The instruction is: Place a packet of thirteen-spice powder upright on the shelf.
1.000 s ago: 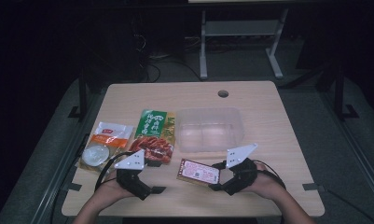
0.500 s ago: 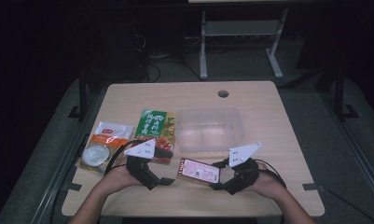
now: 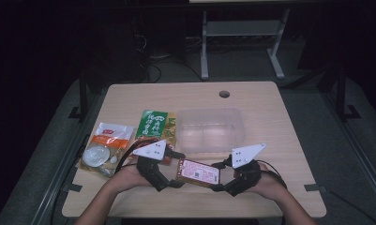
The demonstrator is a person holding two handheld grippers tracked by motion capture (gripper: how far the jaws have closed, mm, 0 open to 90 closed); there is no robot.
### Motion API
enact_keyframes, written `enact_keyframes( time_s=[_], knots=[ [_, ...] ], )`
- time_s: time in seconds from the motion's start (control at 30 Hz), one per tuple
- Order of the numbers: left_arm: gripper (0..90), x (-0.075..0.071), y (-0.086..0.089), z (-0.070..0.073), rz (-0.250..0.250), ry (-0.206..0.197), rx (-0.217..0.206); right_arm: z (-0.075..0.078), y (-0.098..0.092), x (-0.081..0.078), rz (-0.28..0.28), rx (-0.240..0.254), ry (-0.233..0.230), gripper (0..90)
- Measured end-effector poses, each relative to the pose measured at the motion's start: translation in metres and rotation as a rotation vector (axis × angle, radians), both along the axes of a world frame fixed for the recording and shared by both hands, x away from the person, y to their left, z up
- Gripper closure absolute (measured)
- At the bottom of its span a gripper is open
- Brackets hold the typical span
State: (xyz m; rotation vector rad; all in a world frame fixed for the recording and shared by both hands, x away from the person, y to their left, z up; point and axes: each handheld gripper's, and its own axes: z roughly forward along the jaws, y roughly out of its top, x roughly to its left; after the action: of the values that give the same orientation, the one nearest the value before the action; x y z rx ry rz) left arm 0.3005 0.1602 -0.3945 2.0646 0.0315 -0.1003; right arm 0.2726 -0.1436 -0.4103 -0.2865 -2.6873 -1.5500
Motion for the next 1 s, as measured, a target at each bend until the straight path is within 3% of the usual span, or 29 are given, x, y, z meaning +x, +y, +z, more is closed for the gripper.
enact_keyframes(
  time_s=[0.33, 0.77, 1.0],
  knots=[
    [10.9, -0.0035, -0.0105, -0.0004, -0.035, 0.015, -0.061, 0.0018, 0.0015, -0.0021, 0.011, 0.025, -0.014, 32.0],
    [12.9, -0.0036, -0.0067, -0.0019, -0.022, 0.005, -0.069, 0.0038, 0.001, -0.0019, 0.01, 0.053, -0.028, 32.0],
    [18.3, -0.0046, -0.0054, -0.0026, -0.031, 0.003, -0.082, 0.0037, 0.0016, -0.0019, 0.013, 0.053, -0.031, 32.0]
  ],
)
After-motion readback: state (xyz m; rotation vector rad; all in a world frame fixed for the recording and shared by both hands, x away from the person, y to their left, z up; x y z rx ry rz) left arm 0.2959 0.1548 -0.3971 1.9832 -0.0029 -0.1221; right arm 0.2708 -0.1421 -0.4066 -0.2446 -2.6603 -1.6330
